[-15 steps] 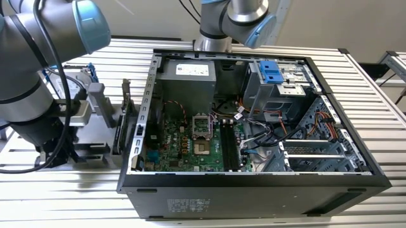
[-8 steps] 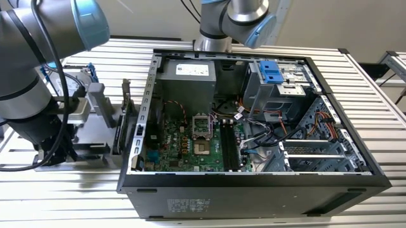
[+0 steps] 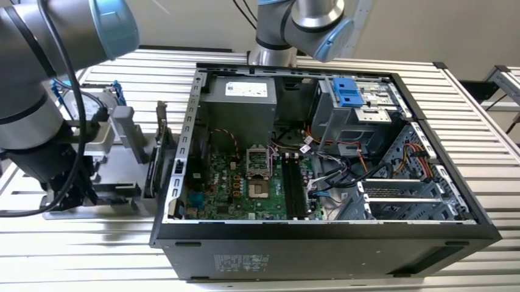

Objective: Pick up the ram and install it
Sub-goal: 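Pick up the ram and move it above insertion slot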

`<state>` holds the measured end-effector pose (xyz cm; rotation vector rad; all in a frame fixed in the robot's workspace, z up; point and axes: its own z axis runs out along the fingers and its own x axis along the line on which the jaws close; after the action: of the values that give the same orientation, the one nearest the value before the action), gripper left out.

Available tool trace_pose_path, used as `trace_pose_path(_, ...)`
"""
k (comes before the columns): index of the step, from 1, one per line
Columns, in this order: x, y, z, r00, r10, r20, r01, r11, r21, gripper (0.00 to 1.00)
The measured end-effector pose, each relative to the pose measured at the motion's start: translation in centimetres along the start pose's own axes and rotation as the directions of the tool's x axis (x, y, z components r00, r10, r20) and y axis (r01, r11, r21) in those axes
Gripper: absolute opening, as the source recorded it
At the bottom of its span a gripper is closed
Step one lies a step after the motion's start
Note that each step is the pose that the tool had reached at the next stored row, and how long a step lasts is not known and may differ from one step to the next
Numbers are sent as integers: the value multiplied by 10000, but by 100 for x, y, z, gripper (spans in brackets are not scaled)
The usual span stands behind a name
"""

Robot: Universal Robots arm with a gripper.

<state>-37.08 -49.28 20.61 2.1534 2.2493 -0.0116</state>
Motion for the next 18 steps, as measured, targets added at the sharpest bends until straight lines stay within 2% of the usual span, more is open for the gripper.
trace_pose_path(18, -3, 1, -115, 10000, 0, 1, 0, 10000, 1, 0)
